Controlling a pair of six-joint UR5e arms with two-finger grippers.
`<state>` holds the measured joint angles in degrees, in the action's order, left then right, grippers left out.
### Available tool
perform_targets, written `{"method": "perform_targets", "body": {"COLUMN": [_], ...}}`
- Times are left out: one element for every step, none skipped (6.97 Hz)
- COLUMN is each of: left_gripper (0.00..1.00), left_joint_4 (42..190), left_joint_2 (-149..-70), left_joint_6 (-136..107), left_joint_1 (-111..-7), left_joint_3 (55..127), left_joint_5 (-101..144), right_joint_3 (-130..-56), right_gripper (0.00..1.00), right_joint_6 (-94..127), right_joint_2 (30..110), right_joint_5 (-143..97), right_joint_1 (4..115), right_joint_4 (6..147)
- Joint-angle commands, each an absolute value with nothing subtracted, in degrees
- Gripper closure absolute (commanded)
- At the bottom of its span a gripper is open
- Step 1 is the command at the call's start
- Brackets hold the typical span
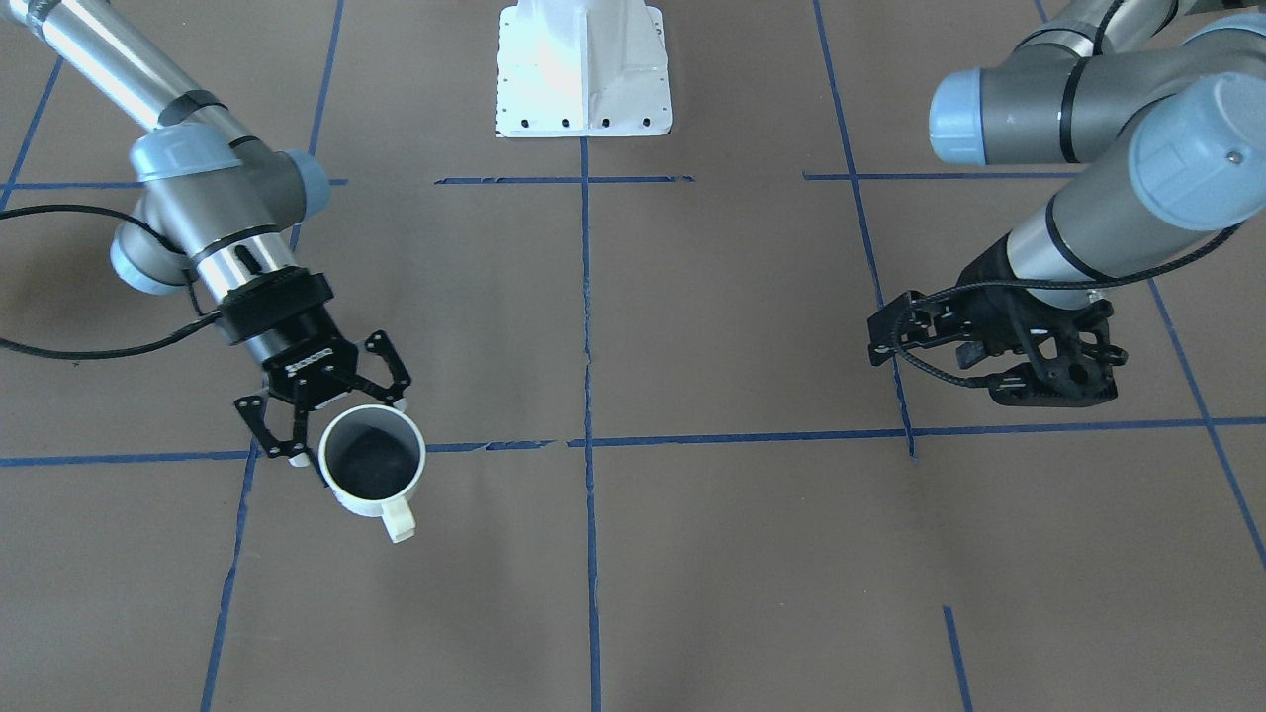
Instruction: Left arm hands cup to right arm to dump lemon
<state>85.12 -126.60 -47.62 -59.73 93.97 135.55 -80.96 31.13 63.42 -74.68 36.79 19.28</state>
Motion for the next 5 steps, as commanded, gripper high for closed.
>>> {"method": "perform_targets", "body": {"left_gripper": [0.02,0.05,0.1,0.14,0.17], "left_joint_4": [85.3,85.3,85.4,85.4,85.5], "left_joint_2": [-132.3,-135.6,-137.0,-137.5,-138.2], "left_joint_6": [-58.7,-61.9,-65.6,-67.5,-68.9], "left_joint_1": [-57.1,-56.5,-54.9,-53.3,-52.3], "left_joint_3": [93.8,92.3,91.8,91.8,91.5], "left_joint_5": [135.7,135.7,135.6,135.5,135.4], "right_joint_3": [-80.9,-80.9,-80.9,-80.9,-80.9], "right_gripper": [0.88,0.88,0.88,0.87,0.87], "right_joint_6": [35.0,37.3,37.4,37.4,37.4], "right_joint_2": [56.3,54.5,52.8,51.5,50.4], "right_joint_5": [-65.5,-62.5,-58.8,-57.1,-56.5], "right_joint_1": [28.9,26.2,24.0,22.7,21.9], "right_joint_4": [27.9,30.4,32.5,34.5,35.8]}}
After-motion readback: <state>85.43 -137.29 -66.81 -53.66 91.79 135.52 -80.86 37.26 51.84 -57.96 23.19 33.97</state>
